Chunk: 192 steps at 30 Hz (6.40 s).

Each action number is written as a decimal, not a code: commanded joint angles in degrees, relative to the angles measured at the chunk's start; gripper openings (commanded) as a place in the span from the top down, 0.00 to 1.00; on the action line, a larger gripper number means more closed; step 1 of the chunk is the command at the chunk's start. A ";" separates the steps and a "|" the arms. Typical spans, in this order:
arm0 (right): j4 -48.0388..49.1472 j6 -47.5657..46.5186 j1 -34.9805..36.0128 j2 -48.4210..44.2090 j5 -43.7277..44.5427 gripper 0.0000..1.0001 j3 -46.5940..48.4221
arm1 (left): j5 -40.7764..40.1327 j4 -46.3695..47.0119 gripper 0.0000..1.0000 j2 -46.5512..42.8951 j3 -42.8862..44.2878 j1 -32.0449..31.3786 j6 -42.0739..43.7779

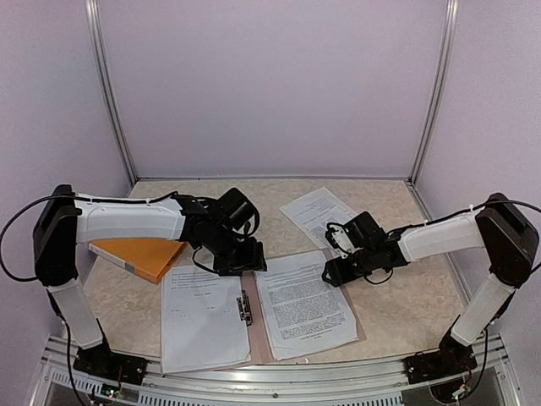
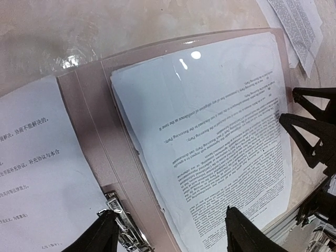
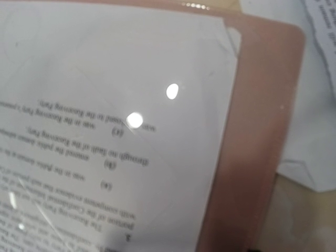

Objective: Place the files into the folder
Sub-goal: Pick up the folder with files from the center of the board.

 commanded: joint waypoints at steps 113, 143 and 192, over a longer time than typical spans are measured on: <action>5.24 9.71 -10.61 -2.89 -13.32 0.37 -3.70 | -4.93 -12.99 0.22 -35.75 -33.96 15.50 -10.47; 9.43 12.58 -10.55 -2.56 -14.94 0.39 -9.64 | 9.51 15.42 0.30 -23.14 -44.26 19.46 -10.47; 9.97 8.79 -21.17 -8.91 -40.85 0.57 -15.16 | 4.27 12.27 0.31 -14.64 -34.52 15.39 -7.97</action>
